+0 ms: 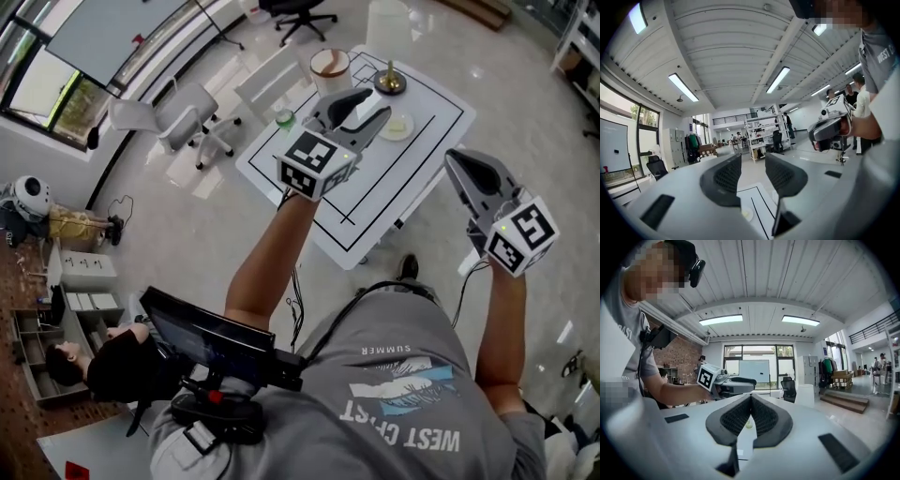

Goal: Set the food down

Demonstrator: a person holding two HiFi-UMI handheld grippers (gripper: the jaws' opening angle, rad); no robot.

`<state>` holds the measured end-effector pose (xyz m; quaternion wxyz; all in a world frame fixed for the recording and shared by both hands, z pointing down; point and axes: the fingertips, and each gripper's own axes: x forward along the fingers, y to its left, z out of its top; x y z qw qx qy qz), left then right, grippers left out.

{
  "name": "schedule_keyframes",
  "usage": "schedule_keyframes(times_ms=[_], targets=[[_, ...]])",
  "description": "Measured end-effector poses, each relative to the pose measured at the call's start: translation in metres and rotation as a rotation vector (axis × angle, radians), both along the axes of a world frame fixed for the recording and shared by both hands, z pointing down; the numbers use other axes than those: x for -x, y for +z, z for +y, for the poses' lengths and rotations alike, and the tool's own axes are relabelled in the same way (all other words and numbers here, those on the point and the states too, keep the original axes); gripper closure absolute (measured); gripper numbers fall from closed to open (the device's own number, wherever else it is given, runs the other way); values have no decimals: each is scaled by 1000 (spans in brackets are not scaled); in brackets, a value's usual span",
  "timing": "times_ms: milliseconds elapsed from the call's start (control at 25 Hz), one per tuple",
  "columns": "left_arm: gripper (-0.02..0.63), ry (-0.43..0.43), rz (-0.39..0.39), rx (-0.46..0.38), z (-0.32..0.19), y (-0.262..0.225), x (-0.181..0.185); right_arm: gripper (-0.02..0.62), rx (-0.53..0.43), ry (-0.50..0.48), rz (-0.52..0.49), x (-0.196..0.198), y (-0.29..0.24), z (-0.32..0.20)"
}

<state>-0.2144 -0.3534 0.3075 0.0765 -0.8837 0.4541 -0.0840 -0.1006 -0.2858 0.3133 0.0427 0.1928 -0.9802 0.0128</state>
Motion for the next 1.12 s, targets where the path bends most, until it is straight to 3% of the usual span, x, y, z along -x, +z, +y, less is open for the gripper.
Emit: schedule_keyframes(times_ms=[320, 440, 640, 920, 1120], targets=[[444, 74, 101, -82, 56, -40, -4, 591, -81, 33, -18, 4, -41, 39], [507, 91, 151, -101, 70, -48, -8, 591, -98, 35, -9, 6, -47, 51], [526, 139, 163, -121, 91, -53, -30, 591, -121, 24, 0, 3, -53, 70], [529, 108, 165, -165, 127, -72, -47, 591, -146, -42, -27, -17, -65, 97], [538, 58, 189, -138, 157, -73, -72, 591, -140, -83, -31, -47, -68, 121]])
